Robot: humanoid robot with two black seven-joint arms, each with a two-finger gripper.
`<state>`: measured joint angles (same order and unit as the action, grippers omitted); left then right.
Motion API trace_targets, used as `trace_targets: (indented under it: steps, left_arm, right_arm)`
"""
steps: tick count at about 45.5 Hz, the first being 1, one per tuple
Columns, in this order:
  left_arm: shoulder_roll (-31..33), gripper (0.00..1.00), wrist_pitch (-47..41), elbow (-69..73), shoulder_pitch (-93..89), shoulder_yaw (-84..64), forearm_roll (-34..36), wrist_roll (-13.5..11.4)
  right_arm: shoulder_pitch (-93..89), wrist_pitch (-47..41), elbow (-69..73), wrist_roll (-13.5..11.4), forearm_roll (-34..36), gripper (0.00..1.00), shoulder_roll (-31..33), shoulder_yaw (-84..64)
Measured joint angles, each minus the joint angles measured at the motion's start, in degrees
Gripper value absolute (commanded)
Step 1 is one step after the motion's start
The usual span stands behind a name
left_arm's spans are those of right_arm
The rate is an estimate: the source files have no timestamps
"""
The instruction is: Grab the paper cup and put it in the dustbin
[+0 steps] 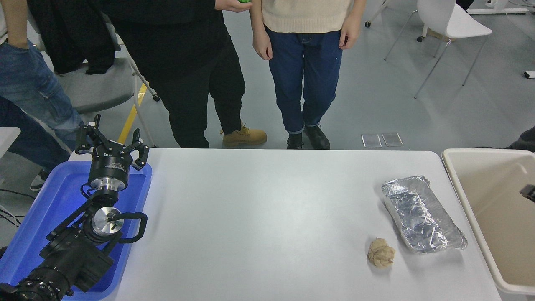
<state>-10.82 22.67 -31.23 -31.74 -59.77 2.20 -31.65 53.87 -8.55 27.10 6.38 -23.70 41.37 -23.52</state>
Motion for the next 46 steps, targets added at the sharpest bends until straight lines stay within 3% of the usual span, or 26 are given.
trace_targets:
  steps: [12,22,35,46]
  left_arm:
    - [0.0,0.99,0.0,0.0,-0.1,0.1,0.0,0.0]
    - [0.0,0.99,0.0,0.0,-0.1,0.2,0.1,0.0]
    - [0.0,0.99,0.0,0.0,-0.1,0.2,0.1,0.1]
    - [0.0,0.99,0.0,0.0,-0.1,0.2,0.0,0.0]
  right_arm:
    - [19.1,-0.5,21.0,-0.1,-2.9,1.0,4.6,-7.5]
    - [37.2,-0.9,37.3,0.1,-3.8,1.0,3.6,-20.2]
    - [60.0,-3.2,54.1,0.1,-2.8,1.0,-8.7,-35.8]
    - [73.7,-11.6,62.8,0.1,4.2,1.0,-20.0,-40.6]
